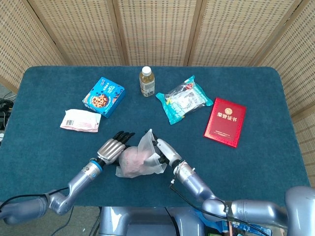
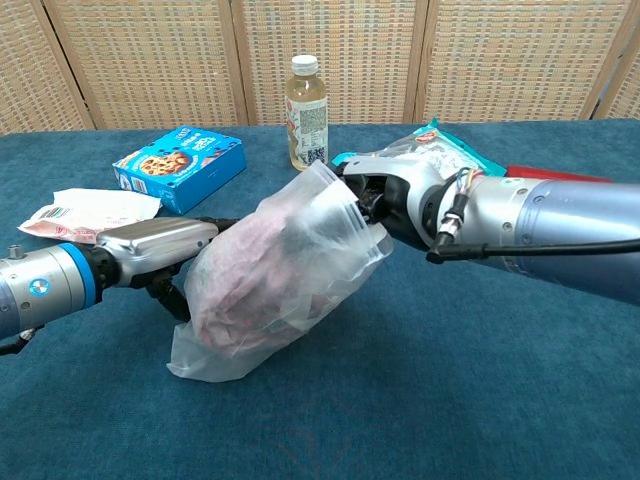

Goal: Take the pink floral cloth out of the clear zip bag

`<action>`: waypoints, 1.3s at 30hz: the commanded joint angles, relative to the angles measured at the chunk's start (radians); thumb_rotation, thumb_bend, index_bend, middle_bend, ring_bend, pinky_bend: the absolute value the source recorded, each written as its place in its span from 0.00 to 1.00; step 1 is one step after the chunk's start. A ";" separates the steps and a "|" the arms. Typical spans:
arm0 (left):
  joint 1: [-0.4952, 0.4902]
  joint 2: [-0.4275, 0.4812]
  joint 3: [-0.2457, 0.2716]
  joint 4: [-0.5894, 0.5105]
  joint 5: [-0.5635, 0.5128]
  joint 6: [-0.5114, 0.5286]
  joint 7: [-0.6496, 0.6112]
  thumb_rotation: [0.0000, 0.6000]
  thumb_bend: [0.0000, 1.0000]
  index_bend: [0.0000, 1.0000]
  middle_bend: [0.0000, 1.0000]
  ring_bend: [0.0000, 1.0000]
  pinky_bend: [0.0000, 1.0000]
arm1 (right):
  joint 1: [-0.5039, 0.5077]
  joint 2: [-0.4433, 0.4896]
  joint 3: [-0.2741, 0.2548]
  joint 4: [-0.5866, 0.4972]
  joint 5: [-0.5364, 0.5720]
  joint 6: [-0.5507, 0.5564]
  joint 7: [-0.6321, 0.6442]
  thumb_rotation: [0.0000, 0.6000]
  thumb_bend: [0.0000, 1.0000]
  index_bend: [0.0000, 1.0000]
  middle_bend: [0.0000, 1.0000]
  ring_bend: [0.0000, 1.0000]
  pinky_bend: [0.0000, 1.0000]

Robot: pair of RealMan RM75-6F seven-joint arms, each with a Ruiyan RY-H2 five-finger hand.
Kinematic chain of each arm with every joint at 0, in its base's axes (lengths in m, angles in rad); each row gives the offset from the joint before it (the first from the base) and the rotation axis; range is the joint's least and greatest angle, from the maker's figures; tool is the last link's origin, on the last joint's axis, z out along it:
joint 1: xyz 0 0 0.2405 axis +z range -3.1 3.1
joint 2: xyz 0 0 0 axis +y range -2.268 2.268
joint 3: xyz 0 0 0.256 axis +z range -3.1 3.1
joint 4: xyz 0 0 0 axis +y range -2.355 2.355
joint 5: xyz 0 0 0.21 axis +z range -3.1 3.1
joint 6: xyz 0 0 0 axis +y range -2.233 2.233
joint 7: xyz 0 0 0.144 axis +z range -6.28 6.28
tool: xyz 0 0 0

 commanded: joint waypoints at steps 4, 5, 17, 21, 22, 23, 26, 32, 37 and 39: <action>0.012 -0.005 0.004 0.012 -0.010 0.015 0.015 1.00 0.42 0.67 0.00 0.00 0.00 | -0.002 0.000 0.003 -0.001 0.006 0.006 -0.005 1.00 0.91 0.89 0.00 0.00 0.00; 0.013 -0.005 0.004 0.011 -0.010 0.016 0.015 1.00 0.42 0.69 0.00 0.00 0.00 | -0.003 0.000 0.003 -0.001 0.006 0.006 -0.005 1.00 0.91 0.89 0.00 0.00 0.00; 0.019 0.003 -0.004 0.001 -0.011 0.037 0.014 1.00 0.42 0.75 0.00 0.00 0.00 | -0.007 0.005 0.006 -0.006 0.009 0.005 -0.008 1.00 0.91 0.89 0.00 0.00 0.00; 0.029 0.046 -0.011 -0.013 -0.020 0.055 0.027 1.00 0.42 0.77 0.00 0.00 0.00 | -0.017 0.024 0.019 -0.016 -0.001 0.012 0.000 1.00 0.91 0.89 0.00 0.00 0.00; 0.035 0.062 -0.016 -0.016 -0.031 0.063 0.036 1.00 0.42 0.77 0.00 0.00 0.00 | -0.020 0.032 0.026 -0.019 -0.003 0.017 0.003 1.00 0.91 0.89 0.00 0.00 0.00; 0.039 0.073 -0.020 -0.020 -0.039 0.068 0.041 1.00 0.42 0.77 0.00 0.00 0.00 | -0.023 0.038 0.030 -0.021 -0.004 0.018 0.005 1.00 0.91 0.89 0.00 0.00 0.00; 0.050 0.106 -0.034 -0.032 -0.063 0.079 0.043 1.00 0.43 0.77 0.00 0.00 0.00 | -0.029 0.059 0.042 -0.028 -0.005 0.021 0.011 1.00 0.91 0.89 0.00 0.00 0.00; 0.068 0.173 -0.051 -0.035 -0.085 0.096 0.020 1.00 0.42 0.77 0.00 0.00 0.00 | -0.040 0.102 0.060 -0.042 -0.001 0.026 0.016 1.00 0.91 0.89 0.00 0.00 0.00; 0.086 0.219 -0.058 -0.013 -0.093 0.107 -0.016 1.00 0.43 0.77 0.00 0.00 0.00 | -0.050 0.136 0.070 -0.051 0.002 0.027 0.023 1.00 0.91 0.89 0.00 0.00 0.00; 0.098 0.245 -0.062 0.008 -0.099 0.114 -0.038 1.00 0.43 0.77 0.00 0.00 0.00 | -0.058 0.157 0.077 -0.053 0.001 0.031 0.029 1.00 0.91 0.89 0.00 0.00 0.00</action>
